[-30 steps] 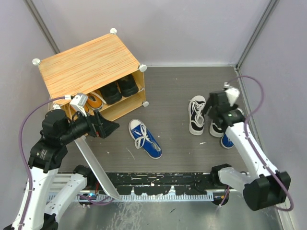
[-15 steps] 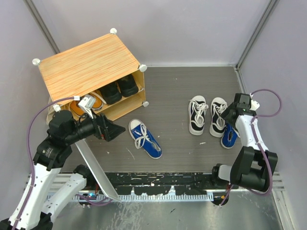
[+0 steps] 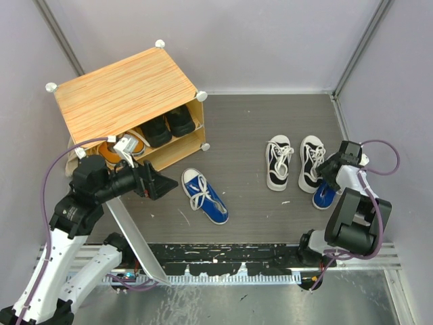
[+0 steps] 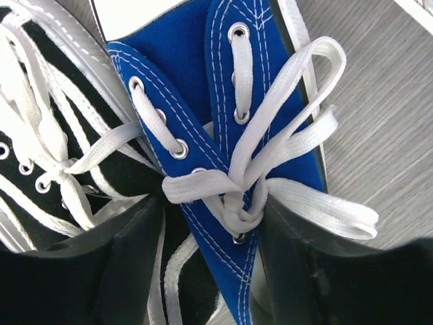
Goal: Place and organize the shoes in the shoe cabinet
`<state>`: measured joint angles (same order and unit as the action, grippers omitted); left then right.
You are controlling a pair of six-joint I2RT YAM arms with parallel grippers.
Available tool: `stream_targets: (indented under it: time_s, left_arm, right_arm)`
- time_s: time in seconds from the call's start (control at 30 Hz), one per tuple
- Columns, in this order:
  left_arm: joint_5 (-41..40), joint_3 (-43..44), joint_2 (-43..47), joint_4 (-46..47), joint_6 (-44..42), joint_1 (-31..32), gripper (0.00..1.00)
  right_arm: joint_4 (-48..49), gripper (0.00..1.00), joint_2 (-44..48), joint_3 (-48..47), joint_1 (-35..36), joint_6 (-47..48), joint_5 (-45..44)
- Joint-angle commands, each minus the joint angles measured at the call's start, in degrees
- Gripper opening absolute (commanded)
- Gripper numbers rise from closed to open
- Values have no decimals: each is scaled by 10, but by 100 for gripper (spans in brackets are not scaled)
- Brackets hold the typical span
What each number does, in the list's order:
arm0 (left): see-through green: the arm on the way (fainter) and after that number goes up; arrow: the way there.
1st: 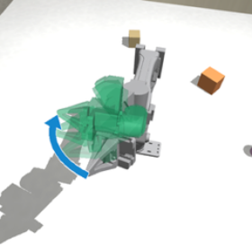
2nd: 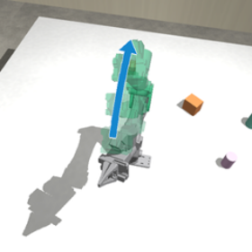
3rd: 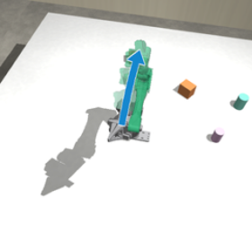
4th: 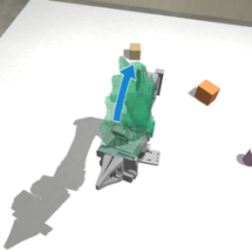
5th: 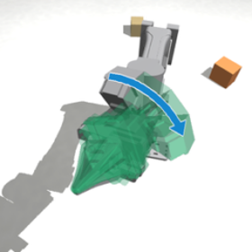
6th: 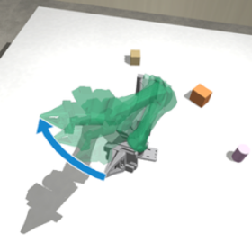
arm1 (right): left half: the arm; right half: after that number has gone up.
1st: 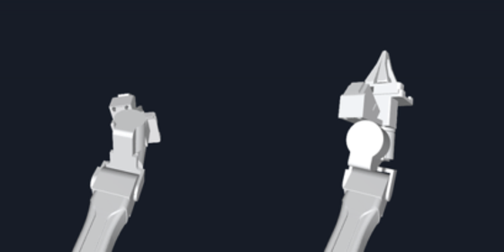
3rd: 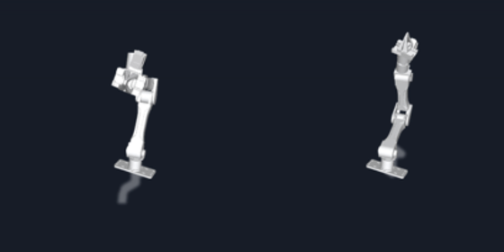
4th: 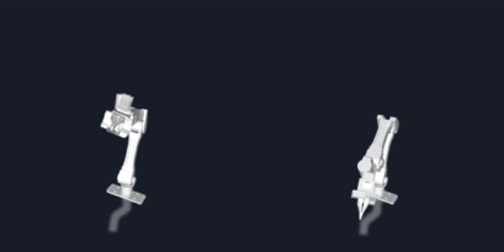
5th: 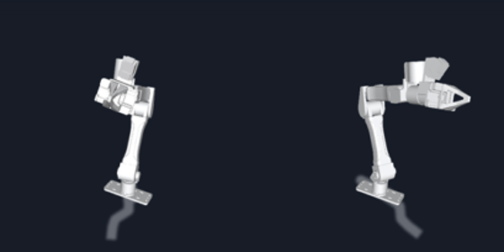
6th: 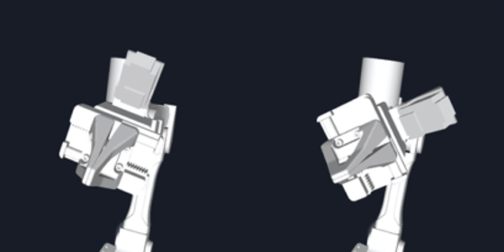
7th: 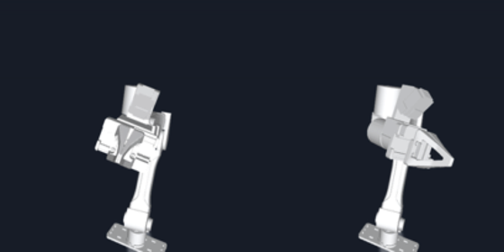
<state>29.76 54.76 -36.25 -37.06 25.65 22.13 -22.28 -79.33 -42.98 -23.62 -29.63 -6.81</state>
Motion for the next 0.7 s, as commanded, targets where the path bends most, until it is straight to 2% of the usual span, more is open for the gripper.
stream_targets:
  time_s: [0.0,0.07,0.1,0.2,0.4,0.47,0.67]
  left_arm:
    - [-4,-1,-2,7,-17,3,98]
    - [-11,1,-3,-1,-23,2,98]
    - [-16,3,-4,-5,-26,2,98]
    - [-23,9,-10,-15,-32,2,98]
    - [-31,22,-24,-36,-43,2,98]
    - [-37,21,-26,-40,-46,2,98]
    - [-45,9,-36,-32,-40,2,98]
  right_arm:
    - [43,49,-4,33,-13,-5,12]
    - [50,25,11,40,-14,-5,27]
    - [51,16,21,43,-14,-5,34]
    - [52,4,58,43,-13,-3,60]
    - [23,1,151,19,-6,9,103]
    - [15,1,165,13,17,15,114]
    - [19,1,149,22,205,34,113]
